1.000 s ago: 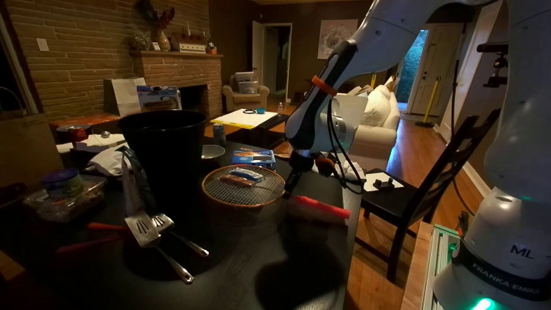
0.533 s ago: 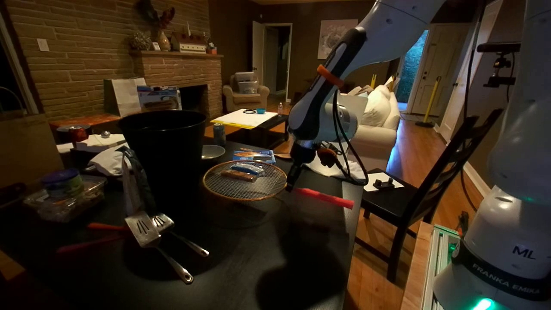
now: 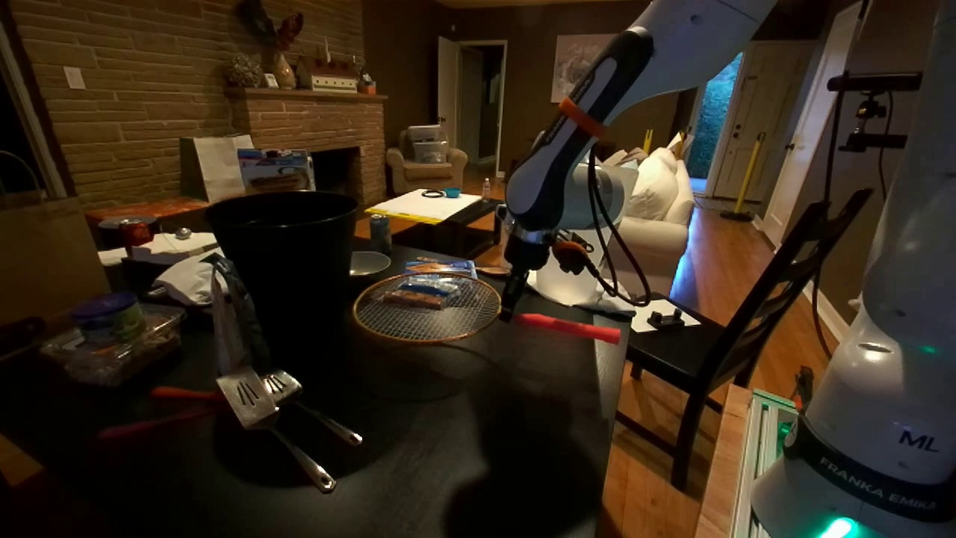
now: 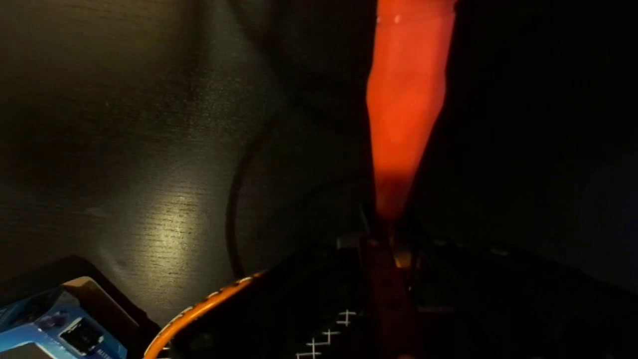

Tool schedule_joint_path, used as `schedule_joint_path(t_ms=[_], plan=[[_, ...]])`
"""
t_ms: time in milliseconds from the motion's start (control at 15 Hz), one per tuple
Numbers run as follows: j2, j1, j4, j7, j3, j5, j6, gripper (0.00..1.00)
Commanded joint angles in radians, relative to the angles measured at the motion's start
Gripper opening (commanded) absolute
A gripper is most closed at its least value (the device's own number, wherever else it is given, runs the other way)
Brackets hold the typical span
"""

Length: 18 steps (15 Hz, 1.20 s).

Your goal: Use the tennis racket to move the object

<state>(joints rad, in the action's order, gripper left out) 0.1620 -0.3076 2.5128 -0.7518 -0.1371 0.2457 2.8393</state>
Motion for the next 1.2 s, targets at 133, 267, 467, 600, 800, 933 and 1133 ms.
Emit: schedule_joint_path(t_ms=[133, 267, 467, 600, 800, 933, 1133], plan=[[-0.097, 0.068, 0.019, 0.014, 0.073, -0.006, -0.073, 0.03], [-0.120, 0.083, 0.023, 0.017, 0.097, -0.010, -0.094, 0.03], [-0.152, 0.103, 0.022, 0.027, 0.136, -0.023, -0.129, 0.03], [-0.172, 0.112, 0.022, 0.024, 0.157, -0.021, -0.151, 0.03], [-0.206, 0.128, 0.023, 0.025, 0.184, -0.026, -0.185, 0.03], [-0.224, 0.137, 0.021, 0.034, 0.199, -0.040, -0.208, 0.03], [-0.251, 0.152, 0.016, 0.048, 0.214, -0.060, -0.237, 0.03]])
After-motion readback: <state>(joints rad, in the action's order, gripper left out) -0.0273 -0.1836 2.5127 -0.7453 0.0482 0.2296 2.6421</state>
